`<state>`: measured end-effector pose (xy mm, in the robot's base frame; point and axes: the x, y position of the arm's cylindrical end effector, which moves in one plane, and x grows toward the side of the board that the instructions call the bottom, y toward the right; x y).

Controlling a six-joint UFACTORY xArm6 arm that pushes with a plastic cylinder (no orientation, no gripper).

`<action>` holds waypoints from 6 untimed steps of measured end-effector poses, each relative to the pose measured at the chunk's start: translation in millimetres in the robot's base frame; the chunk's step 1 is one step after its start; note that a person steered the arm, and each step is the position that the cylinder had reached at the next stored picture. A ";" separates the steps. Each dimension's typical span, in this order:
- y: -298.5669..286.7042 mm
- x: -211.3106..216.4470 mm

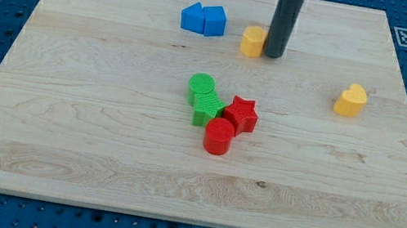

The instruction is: Move your arm to the yellow heart

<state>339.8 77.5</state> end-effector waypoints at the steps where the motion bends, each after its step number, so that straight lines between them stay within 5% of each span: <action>1: -13.0 9.0; 4: 107.3 118.2; 6: 126.8 131.3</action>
